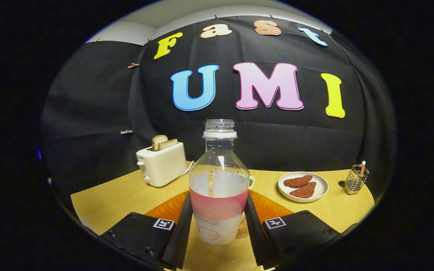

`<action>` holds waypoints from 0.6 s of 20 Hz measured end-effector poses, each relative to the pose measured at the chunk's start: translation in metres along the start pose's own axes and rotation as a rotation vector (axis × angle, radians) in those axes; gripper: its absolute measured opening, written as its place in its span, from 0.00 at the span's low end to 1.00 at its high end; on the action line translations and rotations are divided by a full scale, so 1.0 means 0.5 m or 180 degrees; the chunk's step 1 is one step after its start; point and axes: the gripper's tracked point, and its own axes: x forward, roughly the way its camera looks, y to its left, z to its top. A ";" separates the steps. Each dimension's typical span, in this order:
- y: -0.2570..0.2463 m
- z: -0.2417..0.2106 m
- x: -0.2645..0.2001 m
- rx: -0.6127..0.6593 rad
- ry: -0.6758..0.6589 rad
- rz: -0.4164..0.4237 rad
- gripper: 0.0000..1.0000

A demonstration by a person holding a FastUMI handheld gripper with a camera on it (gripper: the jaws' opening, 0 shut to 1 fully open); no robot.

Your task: Take the bottle from table, then pour the juice into the cup, finally place the bottle on the coaster

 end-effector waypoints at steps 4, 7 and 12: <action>-0.035 -0.051 0.057 -0.0003 0.0069 -0.0073 0.71; -0.054 -0.074 0.099 0.0002 0.0031 -0.0118 0.71; -0.078 -0.118 0.134 -0.0021 0.0079 -0.0173 0.72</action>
